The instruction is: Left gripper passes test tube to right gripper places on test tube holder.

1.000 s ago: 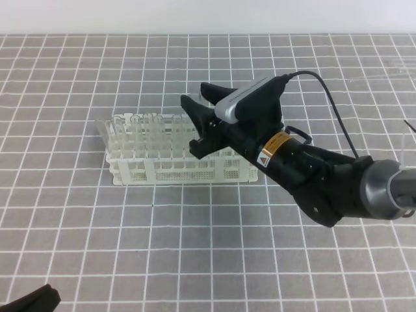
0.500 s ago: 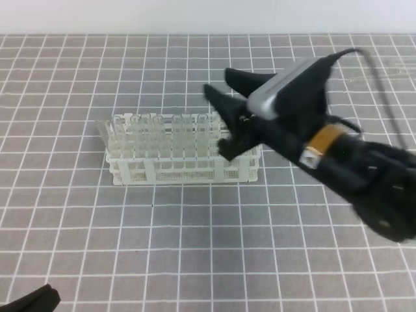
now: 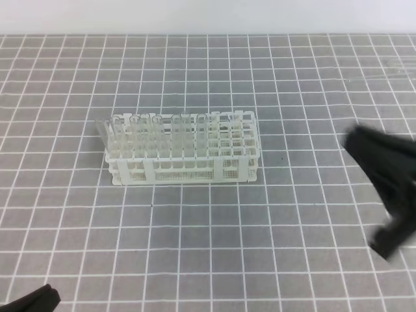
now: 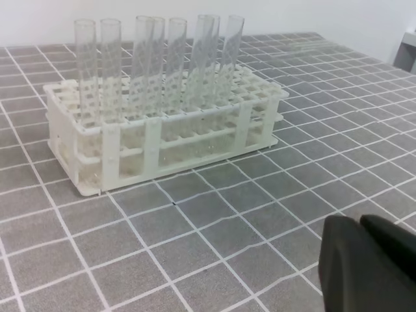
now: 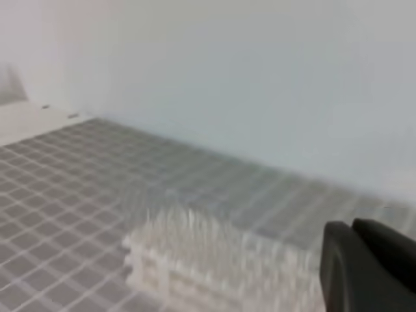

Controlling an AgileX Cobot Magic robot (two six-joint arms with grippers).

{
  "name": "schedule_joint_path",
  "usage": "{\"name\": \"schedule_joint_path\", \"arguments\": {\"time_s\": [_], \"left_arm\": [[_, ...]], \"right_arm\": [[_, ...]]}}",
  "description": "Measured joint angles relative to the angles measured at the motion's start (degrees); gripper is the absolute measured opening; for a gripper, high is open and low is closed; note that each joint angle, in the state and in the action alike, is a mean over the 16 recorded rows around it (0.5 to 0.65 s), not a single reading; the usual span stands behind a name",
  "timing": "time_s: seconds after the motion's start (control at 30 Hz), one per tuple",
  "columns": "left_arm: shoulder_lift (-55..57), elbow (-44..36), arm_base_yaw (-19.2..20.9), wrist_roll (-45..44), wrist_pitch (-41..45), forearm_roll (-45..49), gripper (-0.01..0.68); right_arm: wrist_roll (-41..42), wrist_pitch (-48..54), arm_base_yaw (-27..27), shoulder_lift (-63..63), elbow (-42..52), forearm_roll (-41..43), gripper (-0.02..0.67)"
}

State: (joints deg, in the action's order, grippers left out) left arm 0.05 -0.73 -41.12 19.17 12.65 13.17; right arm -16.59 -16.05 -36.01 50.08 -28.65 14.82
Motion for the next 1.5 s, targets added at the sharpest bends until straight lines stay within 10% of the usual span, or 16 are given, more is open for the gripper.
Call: {"name": "schedule_joint_path", "arguments": {"time_s": [0.53,1.1,1.5], "left_arm": [[-0.10,0.14,-0.03,0.01,0.17,-0.02,-0.001],[-0.17,0.24,-0.05,0.01,0.40,0.03,-0.002],[-0.05,0.09,-0.02,0.00,0.24,0.18,-0.002]], "right_arm": [[-10.05,16.30,0.95,-19.64,13.57,-0.04,-0.013],[-9.99,18.41,18.88,-43.41,27.11,1.44,-0.013],[-10.00,23.92,22.35,-50.82,28.72,2.46,-0.013]]}}
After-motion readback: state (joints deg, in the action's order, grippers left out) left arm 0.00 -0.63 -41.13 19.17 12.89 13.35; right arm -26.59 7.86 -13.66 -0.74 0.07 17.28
